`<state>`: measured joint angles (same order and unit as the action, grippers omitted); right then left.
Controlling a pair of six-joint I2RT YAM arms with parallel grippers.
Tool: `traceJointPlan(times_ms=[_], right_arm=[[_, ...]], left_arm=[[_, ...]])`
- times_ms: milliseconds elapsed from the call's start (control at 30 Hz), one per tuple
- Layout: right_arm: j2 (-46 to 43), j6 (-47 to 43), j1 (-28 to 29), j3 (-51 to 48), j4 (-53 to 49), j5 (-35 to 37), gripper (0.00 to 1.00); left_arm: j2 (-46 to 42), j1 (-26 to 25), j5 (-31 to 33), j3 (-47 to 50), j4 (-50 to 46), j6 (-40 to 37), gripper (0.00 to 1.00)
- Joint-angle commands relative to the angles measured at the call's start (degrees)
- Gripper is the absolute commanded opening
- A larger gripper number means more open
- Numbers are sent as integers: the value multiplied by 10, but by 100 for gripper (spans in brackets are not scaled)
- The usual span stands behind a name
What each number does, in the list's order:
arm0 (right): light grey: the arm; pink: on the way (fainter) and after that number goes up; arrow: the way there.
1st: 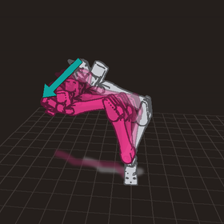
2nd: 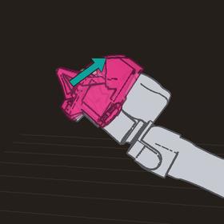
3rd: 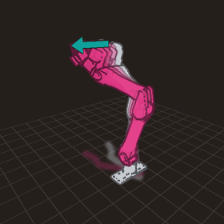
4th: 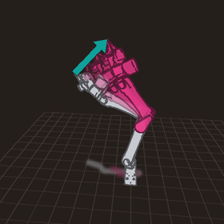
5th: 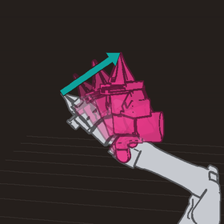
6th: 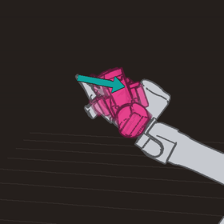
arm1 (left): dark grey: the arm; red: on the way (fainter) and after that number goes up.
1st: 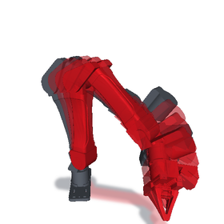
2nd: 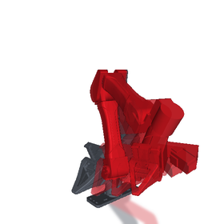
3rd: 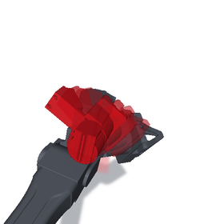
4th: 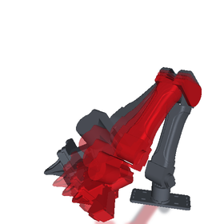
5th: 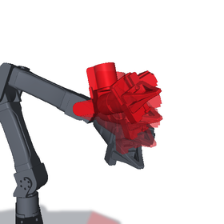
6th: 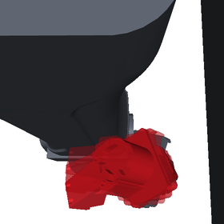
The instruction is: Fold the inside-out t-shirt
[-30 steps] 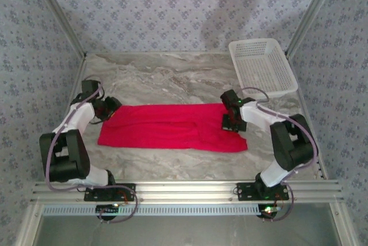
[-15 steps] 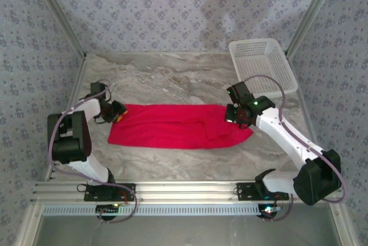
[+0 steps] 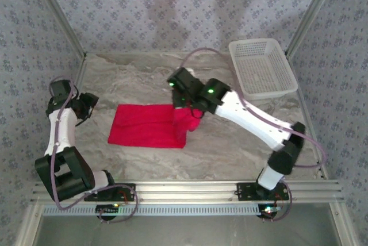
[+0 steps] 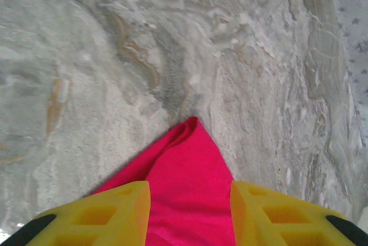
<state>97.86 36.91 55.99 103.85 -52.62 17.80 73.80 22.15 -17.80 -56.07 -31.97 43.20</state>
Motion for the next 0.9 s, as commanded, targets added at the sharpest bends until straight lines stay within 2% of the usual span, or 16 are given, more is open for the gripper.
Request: traceJointPlan(times_ms=[0,167,233,267,300,400,467,567,700,800,867], right_arm=[[84,-28,29,99,-13,1,0],[242,-60,52,247,-17,-46,0],[309,-70,56,298,-16,-64,5],[345,-71,56,327,-14,-84,15],[382,-71,56,359,-15,-110,30],[471,-53,55,488,-67,-173,43],[475,-43,52,521,-89,-180,54],[396,-45,51,436,-74,-153,62],[250,-37,33,203,15,-149,63],[178,-19,4,57,80,-171,57],[147,-13,-19,-16,110,-186,47]], left_arm=[[0,25,-37,8,-26,9,41],[0,44,-54,21,-23,5,41],[0,49,-57,25,-24,1,41],[-1,52,-62,28,-22,2,41],[-2,53,-64,31,-20,2,41],[-8,59,-64,38,-17,-2,41],[-12,61,-65,45,-9,-1,41],[-13,61,-75,61,9,1,41],[-4,43,-108,86,52,3,41],[10,-5,-115,90,62,-12,42],[16,-46,-119,91,66,-27,43]])
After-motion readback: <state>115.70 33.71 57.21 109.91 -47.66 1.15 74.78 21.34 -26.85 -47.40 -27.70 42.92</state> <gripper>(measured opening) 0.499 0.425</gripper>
